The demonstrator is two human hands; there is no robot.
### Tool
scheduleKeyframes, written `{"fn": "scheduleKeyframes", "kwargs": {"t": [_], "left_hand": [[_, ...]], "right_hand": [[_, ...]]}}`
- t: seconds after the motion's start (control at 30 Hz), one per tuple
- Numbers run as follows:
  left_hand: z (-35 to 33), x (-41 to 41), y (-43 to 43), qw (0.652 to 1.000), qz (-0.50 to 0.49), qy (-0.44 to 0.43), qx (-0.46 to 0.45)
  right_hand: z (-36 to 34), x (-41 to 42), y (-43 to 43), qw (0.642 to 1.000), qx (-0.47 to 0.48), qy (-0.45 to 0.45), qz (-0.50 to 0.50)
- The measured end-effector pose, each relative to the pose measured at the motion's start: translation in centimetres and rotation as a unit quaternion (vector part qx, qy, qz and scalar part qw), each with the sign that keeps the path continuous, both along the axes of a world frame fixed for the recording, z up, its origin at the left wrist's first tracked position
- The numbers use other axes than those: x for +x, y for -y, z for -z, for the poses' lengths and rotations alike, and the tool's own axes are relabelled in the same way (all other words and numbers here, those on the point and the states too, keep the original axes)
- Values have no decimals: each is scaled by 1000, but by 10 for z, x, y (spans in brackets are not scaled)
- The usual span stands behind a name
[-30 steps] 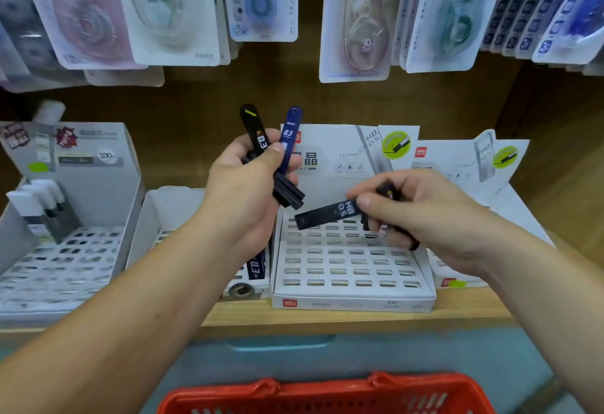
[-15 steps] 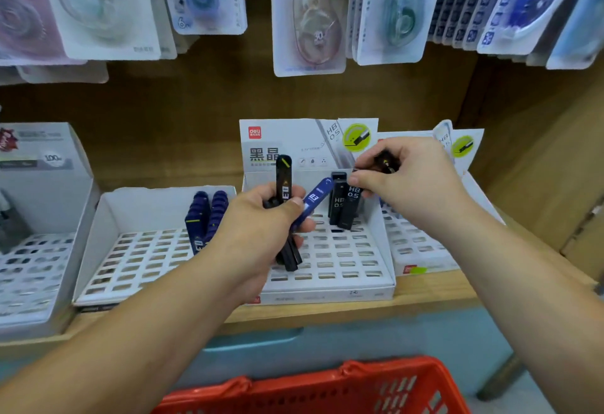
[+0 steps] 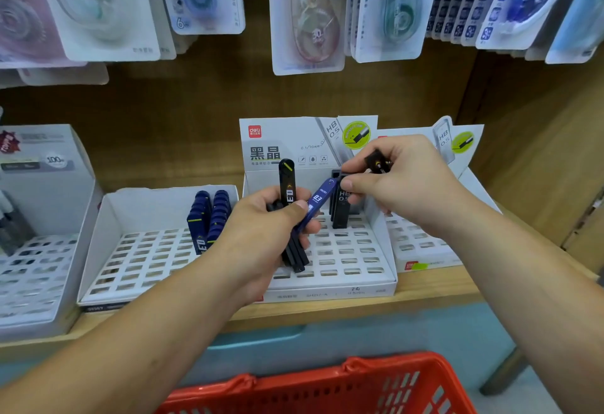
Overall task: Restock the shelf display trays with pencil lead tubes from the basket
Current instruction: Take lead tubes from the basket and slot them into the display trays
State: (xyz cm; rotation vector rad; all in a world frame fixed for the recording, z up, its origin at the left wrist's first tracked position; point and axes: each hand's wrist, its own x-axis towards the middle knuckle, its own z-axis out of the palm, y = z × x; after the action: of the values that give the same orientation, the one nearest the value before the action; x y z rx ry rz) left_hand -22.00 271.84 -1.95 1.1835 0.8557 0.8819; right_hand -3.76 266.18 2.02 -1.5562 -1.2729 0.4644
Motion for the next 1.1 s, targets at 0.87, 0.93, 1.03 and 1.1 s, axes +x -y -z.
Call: {"fn": "scheduleKeyframes", "kwargs": {"t": [0.87, 0.93, 1.03, 1.1], "left_hand": [[-33, -159, -30, 987, -42, -117, 104], [-21, -169, -31, 987, -14, -143, 72], [-7, -175, -31, 989, 21, -144, 29], [-1, -174, -31, 989, 33, -143, 9]], "right_hand": [[-9, -130, -40, 988, 54, -29, -143], [-5, -135, -40, 989, 33, 53, -135], [0, -137, -42, 990, 15, 67, -125], [3, -137, -43, 991, 10, 56, -125]]}}
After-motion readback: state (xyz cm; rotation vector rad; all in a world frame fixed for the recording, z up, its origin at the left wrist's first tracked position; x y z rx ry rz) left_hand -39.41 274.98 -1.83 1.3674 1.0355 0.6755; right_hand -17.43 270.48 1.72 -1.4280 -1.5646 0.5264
